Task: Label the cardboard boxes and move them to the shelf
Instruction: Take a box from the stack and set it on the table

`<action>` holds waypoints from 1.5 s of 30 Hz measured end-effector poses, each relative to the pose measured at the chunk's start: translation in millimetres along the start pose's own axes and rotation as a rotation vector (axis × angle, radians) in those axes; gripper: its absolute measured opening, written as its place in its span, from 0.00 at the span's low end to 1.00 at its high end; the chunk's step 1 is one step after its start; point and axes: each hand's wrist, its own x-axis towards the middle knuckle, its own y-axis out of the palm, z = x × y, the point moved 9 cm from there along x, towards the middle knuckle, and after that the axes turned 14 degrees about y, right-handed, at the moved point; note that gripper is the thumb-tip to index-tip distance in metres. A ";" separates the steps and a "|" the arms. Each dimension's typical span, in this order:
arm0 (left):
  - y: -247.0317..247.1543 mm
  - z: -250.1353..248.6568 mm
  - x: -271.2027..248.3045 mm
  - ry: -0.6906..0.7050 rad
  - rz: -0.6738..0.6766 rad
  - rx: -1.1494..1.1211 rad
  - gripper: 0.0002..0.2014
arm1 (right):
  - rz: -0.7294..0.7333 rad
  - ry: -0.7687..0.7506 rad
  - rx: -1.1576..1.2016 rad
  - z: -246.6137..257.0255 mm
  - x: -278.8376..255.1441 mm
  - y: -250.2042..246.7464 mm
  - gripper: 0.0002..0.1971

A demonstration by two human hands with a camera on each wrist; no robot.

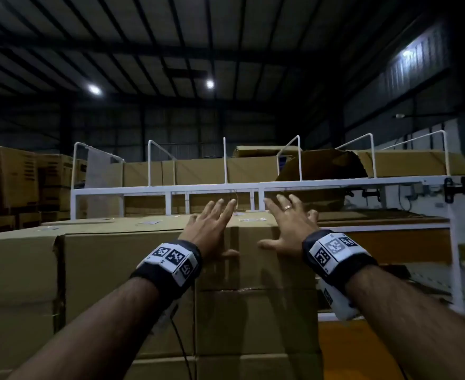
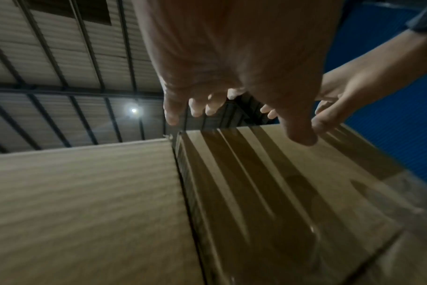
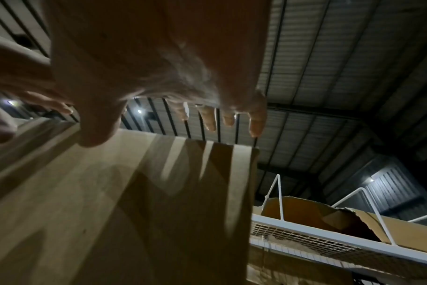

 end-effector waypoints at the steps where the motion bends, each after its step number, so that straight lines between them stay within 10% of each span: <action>1: 7.8 -1.3 1.1 -0.006 0.049 -0.020 0.57 | 0.039 0.017 -0.021 -3.8 -2.6 4.9 0.53; 18: 13.5 -12.7 10.2 -0.141 0.048 -0.021 0.26 | 0.111 0.042 0.157 -29.2 -6.8 21.5 0.45; 28: 20.8 1.2 12.2 -0.209 0.027 -0.144 0.44 | 0.111 0.052 0.150 -38.1 -10.4 16.4 0.48; 45: 10.3 -28.8 -8.0 -0.272 -0.022 -0.223 0.42 | 0.046 0.012 0.178 -37.3 -29.8 13.7 0.49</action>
